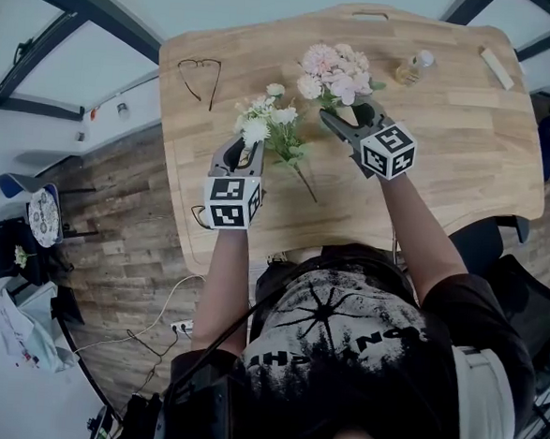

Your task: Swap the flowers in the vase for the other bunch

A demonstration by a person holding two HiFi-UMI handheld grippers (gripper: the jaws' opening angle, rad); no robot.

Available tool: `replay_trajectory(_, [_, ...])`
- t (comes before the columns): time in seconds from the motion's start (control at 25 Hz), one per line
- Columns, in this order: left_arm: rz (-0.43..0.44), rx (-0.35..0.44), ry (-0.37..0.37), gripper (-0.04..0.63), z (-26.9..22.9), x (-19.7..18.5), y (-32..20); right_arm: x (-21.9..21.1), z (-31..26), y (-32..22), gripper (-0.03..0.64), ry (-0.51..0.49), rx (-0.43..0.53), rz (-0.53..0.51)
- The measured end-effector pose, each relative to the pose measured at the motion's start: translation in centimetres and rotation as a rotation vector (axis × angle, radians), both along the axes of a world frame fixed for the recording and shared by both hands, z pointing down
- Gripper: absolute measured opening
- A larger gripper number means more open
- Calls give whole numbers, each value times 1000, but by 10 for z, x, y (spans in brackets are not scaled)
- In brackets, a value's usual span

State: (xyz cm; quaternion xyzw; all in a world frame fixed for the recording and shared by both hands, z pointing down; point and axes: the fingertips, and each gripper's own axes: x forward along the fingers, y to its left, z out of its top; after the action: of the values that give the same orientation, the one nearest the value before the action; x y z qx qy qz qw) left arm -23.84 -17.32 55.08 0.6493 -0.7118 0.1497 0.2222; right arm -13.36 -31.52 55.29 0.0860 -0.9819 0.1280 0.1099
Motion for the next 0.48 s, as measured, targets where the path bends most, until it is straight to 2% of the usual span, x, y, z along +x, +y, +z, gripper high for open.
replay_trajectory(0.48, [25,28,-4,110,-10,3,1,14,-7,2,246,7,0,49])
